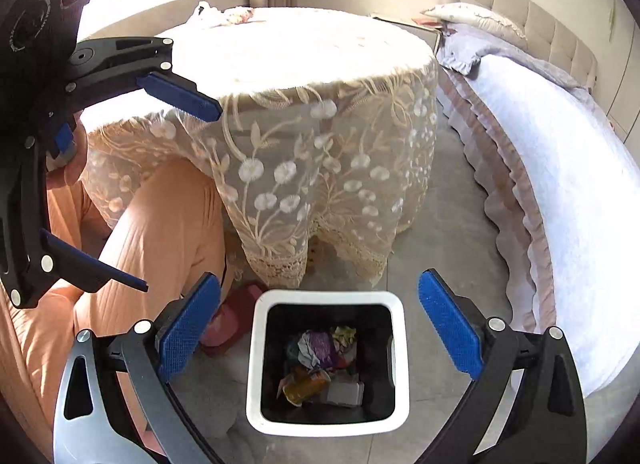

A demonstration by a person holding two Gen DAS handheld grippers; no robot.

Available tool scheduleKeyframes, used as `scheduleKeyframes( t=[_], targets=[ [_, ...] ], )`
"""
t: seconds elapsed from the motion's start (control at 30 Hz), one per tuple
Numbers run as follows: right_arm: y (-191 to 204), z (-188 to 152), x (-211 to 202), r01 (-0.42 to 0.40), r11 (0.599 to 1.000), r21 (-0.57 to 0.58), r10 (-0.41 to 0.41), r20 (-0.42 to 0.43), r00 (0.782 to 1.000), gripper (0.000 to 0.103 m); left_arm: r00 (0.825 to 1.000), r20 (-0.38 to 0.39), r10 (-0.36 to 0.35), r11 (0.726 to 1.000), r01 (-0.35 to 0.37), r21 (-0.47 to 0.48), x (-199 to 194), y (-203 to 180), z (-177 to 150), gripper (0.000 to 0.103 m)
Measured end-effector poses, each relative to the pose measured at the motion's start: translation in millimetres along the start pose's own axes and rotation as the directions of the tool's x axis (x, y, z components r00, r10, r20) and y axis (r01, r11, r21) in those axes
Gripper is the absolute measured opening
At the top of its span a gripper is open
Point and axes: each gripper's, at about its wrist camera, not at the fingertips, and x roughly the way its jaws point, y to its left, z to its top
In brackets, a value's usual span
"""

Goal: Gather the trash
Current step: 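Move both tools back over the table toward the white bag and tissue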

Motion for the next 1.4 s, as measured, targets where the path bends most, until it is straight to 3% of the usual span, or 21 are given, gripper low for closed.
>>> scheduleKeyframes(
  t=[0.27, 0.5, 0.67, 1.0, 1.2, 1.4],
  targets=[
    [28.2, 70.0, 8.9, -0.042, 0.997, -0.072, 0.047, 0.07, 0.996, 0.099, 0.987, 0.019, 0.158, 0.978, -0.154, -0.141, -33.9, 54.6, -27.0, 0.098],
    [51.6, 127.3, 19.8, -0.063, 0.995, -0.074, 0.075, 0.167, 0.983, 0.099, 0.961, 0.044, 0.273, 0.92, -0.248, -0.303, -61.7, 105.9, -53.0, 0.098],
    [68.0, 165.1, 33.9, -0.061, 0.995, -0.077, 0.076, 0.2, 0.977, 0.099, 0.933, 0.044, 0.357, 0.855, -0.307, -0.418, -80.3, 146.2, -76.3, 0.098],
    [100.9, 226.3, 73.4, -0.096, 0.99, -0.099, 0.115, 0.205, 0.972, 0.099, 0.846, -0.035, 0.532, 0.671, -0.446, -0.593, -112.4, 221.2, -123.3, 0.098],
    [117.6, 259.1, 108.9, -0.108, 0.988, -0.114, 0.128, 0.182, 0.975, 0.099, 0.829, -0.074, 0.554, 0.581, -0.448, -0.679, -121.2, 266.1, -153.8, 0.098],
    [126.7, 301.3, 144.5, -0.125, 0.984, -0.126, 0.146, 0.175, 0.974, 0.099, 0.797, -0.15, 0.585, 0.519, -0.511, -0.686, -123.5, 308.8, -176.2, 0.098]
  ],
)
